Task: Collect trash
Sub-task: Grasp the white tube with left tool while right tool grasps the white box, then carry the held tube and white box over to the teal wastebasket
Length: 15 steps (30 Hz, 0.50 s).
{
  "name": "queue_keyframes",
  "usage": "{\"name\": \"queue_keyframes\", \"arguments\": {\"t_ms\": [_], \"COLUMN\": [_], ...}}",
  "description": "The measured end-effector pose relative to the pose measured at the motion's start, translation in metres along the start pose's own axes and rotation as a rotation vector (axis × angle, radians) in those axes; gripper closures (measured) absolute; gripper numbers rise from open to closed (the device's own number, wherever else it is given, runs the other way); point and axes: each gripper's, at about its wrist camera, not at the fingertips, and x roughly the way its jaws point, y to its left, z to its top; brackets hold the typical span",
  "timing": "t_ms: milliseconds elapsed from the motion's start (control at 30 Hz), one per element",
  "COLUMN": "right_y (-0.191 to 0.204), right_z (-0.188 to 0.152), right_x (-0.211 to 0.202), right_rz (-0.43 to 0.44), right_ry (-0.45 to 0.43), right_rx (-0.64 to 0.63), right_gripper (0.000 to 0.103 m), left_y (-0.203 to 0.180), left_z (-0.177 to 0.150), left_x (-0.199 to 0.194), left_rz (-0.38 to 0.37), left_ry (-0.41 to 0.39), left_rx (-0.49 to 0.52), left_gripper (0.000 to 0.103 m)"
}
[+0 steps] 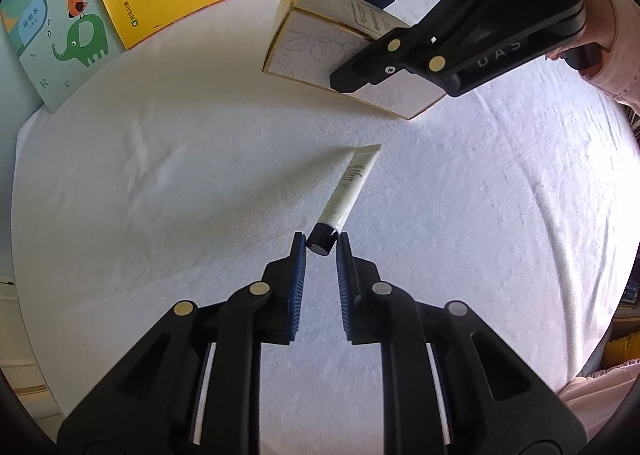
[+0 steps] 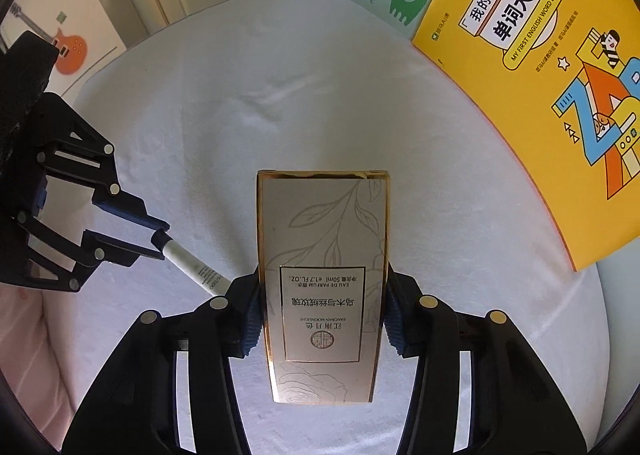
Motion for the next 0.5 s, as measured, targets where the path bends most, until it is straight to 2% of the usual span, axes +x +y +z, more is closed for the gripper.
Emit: {"name": "queue_keyframes", "arguments": {"t_ms": [267,500], "right_y": [0.017,0.042], "right_z": [0.013,0.029], "right_x": [-0.008,-0.018], "right_rz": [-0.003,0.003], "right_ry": [-0.036,-0.064], "right_rx": [-0.016,-0.058], "right_gripper": [0.053,0.054], "left_y": [0.008,0.019], "left_z": [-0.021,-0.057], "left_x": [-0.029,-0.052], "left_rz": [0.044,0.091], "left_ry": [-0.023,-0.042], "left_rx": [-0.056,-0.12], "left_gripper": [0.091,0.091]}}
